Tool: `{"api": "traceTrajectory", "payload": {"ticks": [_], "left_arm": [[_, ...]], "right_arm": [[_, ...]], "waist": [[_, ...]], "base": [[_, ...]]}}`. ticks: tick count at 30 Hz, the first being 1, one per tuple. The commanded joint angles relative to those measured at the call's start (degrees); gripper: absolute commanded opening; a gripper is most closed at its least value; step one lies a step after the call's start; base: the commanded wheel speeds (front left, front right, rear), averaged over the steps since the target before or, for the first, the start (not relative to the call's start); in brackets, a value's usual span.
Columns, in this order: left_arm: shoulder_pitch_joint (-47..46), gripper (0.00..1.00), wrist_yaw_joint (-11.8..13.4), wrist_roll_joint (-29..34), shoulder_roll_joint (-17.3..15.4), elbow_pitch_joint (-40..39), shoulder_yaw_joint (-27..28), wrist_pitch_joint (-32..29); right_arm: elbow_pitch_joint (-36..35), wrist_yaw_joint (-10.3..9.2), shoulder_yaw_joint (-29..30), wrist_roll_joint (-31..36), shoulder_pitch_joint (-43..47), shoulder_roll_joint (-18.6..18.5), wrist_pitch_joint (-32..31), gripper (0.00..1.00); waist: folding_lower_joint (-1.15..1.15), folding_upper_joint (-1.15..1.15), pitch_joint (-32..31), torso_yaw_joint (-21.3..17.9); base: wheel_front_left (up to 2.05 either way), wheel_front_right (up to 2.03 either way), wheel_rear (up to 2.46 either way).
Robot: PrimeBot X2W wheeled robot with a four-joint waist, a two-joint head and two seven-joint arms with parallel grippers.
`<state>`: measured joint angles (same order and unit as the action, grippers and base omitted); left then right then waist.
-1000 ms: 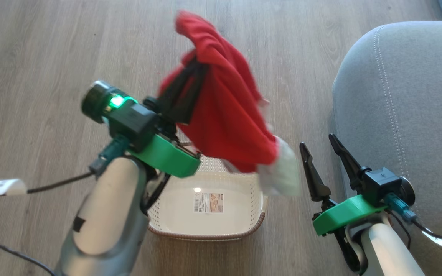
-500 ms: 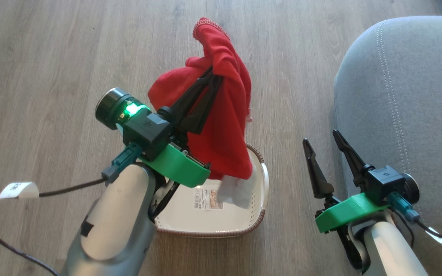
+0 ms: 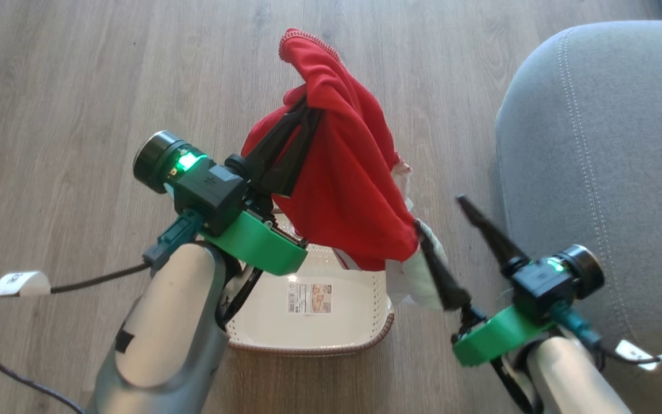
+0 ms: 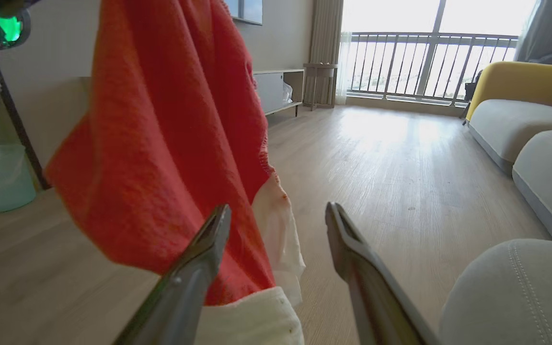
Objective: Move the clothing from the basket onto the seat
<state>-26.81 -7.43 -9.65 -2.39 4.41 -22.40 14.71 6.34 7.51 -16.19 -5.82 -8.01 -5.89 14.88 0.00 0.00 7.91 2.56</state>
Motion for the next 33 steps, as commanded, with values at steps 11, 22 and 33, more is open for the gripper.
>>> {"api": "traceTrajectory", "payload": {"ticks": [11, 22, 33], "left_arm": [[-2.9, 0.0, -0.1, 0.1, -0.6, -2.1, 2.8, 0.3], [-3.1, 0.0, -0.1, -0.5, -0.5, -3.9, -0.5, 0.3], [-2.8, 0.0, -0.1, -1.6, -0.5, -5.0, -5.9, 0.3]], "right_arm": [[-5.0, -0.02, -13.5, 4.6, -0.8, -9.1, 0.1, 1.0], [-1.3, -0.02, -13.9, 8.6, -3.2, -5.3, 0.1, 1.0], [-0.1, -0.02, -9.7, 11.9, -6.3, -0.7, 0.1, 1.0]], "waist": [[0.0, 0.0, 0.6, -0.3], [0.0, 0.0, 0.9, 0.7], [0.0, 0.0, 1.3, 1.7]], "base": [[0.0, 0.0, 0.0], [0.0, 0.0, 0.0], [0.0, 0.0, 0.0]]}}
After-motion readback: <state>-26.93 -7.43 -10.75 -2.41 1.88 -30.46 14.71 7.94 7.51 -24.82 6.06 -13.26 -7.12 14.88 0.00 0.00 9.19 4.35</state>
